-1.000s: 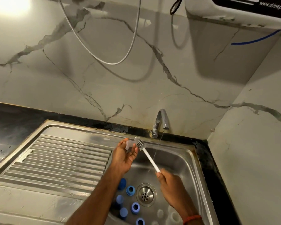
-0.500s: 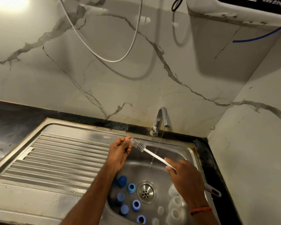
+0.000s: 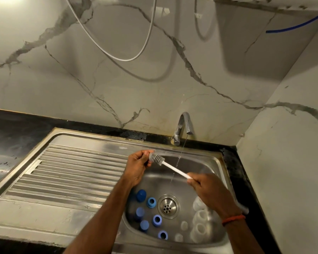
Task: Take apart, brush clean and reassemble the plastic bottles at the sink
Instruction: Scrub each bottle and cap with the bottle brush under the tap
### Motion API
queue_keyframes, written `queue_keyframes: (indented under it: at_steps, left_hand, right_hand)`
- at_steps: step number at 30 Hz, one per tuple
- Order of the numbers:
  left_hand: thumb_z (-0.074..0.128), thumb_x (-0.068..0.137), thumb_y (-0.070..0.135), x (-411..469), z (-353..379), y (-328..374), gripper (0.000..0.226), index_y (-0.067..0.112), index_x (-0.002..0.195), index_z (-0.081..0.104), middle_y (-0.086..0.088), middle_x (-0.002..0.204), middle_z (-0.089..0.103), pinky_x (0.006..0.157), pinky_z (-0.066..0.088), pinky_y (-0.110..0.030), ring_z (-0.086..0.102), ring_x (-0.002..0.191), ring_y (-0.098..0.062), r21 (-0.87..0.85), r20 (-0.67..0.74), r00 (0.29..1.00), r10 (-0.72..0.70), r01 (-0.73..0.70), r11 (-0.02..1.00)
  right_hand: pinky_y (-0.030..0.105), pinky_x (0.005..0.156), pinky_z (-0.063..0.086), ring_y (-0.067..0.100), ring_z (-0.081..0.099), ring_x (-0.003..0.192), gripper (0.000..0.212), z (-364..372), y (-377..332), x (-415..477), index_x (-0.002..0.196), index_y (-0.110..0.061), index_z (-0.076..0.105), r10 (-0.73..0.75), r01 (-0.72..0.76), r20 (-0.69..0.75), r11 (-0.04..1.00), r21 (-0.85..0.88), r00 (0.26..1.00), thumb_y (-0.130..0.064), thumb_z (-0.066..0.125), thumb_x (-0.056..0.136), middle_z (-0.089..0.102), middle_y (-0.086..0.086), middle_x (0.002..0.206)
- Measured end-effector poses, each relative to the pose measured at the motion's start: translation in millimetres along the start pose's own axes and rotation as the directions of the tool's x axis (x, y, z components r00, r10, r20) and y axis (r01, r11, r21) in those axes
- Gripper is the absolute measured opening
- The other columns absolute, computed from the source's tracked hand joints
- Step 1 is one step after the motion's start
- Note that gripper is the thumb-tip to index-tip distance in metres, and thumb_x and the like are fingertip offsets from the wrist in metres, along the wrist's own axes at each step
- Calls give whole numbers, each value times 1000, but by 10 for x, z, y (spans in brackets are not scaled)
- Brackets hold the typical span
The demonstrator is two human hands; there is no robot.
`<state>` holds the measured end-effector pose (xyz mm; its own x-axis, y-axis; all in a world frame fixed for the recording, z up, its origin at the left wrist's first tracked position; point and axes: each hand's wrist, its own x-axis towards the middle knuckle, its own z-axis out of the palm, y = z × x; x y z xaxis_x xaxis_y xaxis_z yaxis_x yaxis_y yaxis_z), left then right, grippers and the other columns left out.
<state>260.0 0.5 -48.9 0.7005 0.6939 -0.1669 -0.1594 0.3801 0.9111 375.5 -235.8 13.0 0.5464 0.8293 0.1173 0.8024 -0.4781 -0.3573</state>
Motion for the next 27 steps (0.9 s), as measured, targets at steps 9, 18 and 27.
queue_keyframes:
  at_steps: [9, 18, 27]
  left_hand:
    - [56, 101, 15, 30, 15, 21, 20, 15, 102, 76, -8, 92, 76, 71, 54, -28, 63, 80, -19, 279, 37, 992, 123, -128, 952]
    - [60, 99, 17, -7, 56, -47, 17, 24, 96, 75, -3, 82, 75, 66, 54, -19, 62, 69, -7, 345, -108, 973, 202, -154, 926]
    - [60, 100, 24, 35, 163, -210, 18, 13, 96, 73, -3, 75, 67, 63, 52, -18, 58, 63, -5, 271, -296, 942, 158, -76, 959]
  right_hand:
    - [33, 65, 50, 18, 62, 72, 32, -1, -41, 23, 107, -22, 74, -130, 61, -237, 958, -280, 963, -27, 44, 97, 72, -5, 77]
    - [33, 62, 48, 20, 64, 73, 17, 93, 50, -35, 100, -25, 65, 15, -14, 1, 986, -165, 1000, -38, 54, 99, 66, 0, 78]
    - [31, 62, 50, 23, 66, 72, 17, 22, 275, -206, 99, -22, 76, 65, -119, -359, 984, -130, 931, -25, 79, 83, 71, 0, 77]
